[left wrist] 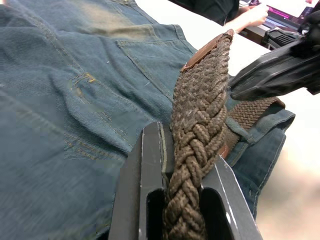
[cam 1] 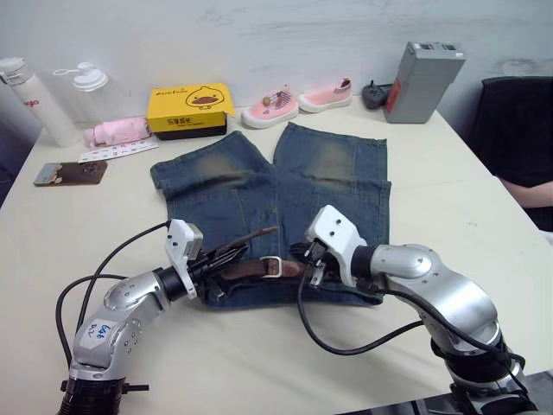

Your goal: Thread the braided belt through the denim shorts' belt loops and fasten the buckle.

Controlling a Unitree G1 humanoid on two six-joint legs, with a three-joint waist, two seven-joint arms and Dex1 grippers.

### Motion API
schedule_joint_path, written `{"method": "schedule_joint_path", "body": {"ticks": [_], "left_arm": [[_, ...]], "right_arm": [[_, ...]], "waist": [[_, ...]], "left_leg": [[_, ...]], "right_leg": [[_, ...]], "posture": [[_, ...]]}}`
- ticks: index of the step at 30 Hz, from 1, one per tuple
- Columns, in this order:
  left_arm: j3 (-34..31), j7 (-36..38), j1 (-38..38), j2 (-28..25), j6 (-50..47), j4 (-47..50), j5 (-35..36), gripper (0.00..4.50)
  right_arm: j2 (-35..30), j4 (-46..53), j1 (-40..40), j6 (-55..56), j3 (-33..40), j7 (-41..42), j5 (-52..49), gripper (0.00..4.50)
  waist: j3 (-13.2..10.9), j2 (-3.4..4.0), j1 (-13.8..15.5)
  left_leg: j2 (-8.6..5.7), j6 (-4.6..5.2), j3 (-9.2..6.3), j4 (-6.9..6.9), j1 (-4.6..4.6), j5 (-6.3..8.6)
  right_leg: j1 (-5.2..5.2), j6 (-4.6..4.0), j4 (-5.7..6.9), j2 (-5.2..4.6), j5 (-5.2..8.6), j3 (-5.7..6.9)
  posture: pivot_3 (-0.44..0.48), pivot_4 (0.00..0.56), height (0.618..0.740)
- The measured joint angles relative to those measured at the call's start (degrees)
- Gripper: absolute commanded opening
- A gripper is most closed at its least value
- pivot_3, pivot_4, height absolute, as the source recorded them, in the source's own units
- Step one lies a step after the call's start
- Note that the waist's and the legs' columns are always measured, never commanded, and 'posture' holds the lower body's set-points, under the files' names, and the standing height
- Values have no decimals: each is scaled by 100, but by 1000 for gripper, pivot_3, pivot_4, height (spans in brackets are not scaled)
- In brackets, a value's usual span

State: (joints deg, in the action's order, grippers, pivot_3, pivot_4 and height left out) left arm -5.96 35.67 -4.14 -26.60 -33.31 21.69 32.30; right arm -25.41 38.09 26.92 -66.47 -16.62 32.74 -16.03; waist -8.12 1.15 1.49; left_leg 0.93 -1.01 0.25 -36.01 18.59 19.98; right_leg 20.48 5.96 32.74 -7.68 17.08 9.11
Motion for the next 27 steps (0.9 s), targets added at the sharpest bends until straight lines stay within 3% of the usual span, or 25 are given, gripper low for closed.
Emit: {"method": "schedule_joint_path", "body": {"ticks": [6, 27], "left_arm": [[1, -19, 2, 1, 0, 1, 0, 0], [1, -152, 1, 44, 0, 0, 1, 0]], "right_arm": [[286, -132, 106, -67, -377, -234, 20, 53], [226, -854, 208, 169, -1003, -485, 273, 53]], "waist": [[0, 0, -7], [0, 1, -25]], "left_leg": [[-5, 1, -6, -5, 2, 1], [-2, 1, 12, -3, -1, 0]], "right_leg": [[0, 4, 3, -5, -2, -5], [2, 4, 4, 0, -2, -5]], "posture": [[0, 150, 706], [0, 150, 706]]}}
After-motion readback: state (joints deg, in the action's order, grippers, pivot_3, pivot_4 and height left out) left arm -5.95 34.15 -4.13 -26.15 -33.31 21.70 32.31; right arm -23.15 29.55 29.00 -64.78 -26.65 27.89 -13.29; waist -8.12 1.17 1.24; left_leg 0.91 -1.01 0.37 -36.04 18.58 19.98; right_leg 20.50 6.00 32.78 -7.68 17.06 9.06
